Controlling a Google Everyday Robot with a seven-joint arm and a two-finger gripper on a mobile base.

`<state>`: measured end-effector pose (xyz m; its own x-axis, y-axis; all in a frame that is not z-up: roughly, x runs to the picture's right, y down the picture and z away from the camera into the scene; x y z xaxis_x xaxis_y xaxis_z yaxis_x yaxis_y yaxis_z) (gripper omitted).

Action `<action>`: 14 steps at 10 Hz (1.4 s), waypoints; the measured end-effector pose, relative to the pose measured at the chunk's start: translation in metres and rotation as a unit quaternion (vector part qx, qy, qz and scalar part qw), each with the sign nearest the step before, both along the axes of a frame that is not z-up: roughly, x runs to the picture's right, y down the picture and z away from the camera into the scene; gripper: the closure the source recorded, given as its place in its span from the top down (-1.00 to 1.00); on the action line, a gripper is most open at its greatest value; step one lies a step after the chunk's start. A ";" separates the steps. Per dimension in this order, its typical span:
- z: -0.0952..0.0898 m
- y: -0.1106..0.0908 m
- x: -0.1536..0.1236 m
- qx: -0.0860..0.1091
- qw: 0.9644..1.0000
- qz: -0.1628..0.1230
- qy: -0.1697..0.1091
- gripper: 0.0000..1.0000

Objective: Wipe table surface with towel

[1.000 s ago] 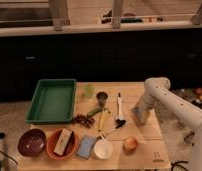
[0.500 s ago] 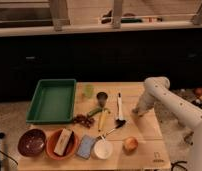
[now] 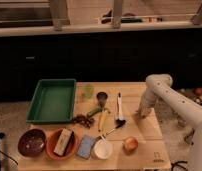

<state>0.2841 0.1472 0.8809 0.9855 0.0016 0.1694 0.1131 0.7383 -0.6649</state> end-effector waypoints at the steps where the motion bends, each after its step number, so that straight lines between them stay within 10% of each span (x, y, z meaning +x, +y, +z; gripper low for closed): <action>1: -0.002 -0.004 0.000 0.001 1.000 -0.002 0.000 -1.00; 14: -0.013 -0.016 -0.010 0.010 0.999 0.005 -0.043 -1.00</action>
<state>0.2743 0.1317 0.8683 0.9671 0.0067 0.2544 0.1627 0.7525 -0.6382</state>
